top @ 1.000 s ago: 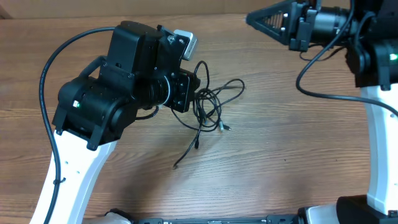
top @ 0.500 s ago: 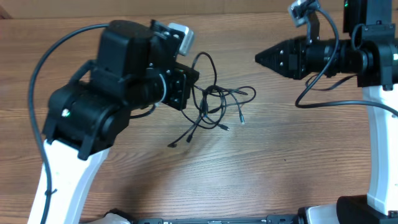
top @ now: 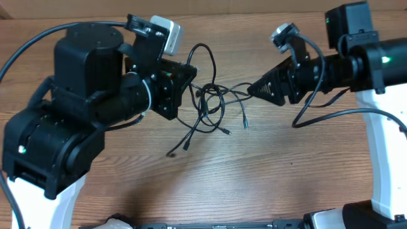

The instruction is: Untangle cables

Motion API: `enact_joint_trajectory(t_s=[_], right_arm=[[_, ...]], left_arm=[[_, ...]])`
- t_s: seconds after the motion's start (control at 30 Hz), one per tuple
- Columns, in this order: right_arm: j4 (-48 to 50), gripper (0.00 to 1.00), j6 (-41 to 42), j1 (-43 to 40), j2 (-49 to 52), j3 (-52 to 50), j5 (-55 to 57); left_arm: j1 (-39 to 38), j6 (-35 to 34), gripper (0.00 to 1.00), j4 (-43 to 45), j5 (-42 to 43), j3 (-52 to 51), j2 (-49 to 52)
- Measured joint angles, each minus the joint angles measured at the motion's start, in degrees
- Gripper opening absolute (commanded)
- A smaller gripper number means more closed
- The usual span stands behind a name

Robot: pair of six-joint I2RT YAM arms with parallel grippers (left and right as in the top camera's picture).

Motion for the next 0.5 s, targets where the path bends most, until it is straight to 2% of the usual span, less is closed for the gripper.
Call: enact_joint_trajectory(t_s=[0.4, 0.43, 0.5], right_arm=[[6.4, 0.55, -0.9, 8.8, 0.0, -14.9, 2.0], [6.9, 0.54, -0.9, 9.5, 0.0, -15.7, 2.0], [7.9, 0.43, -1.1, 10.9, 0.0, -16.8, 2.0]], left_arm=[[0.0, 0.0, 0.04, -1.7, 1.3, 4.9, -0.2], [0.0, 0.0, 0.04, -1.6, 1.3, 5.0, -0.3], [0.0, 0.0, 0.04, -1.8, 1.5, 5.0, -0.3]])
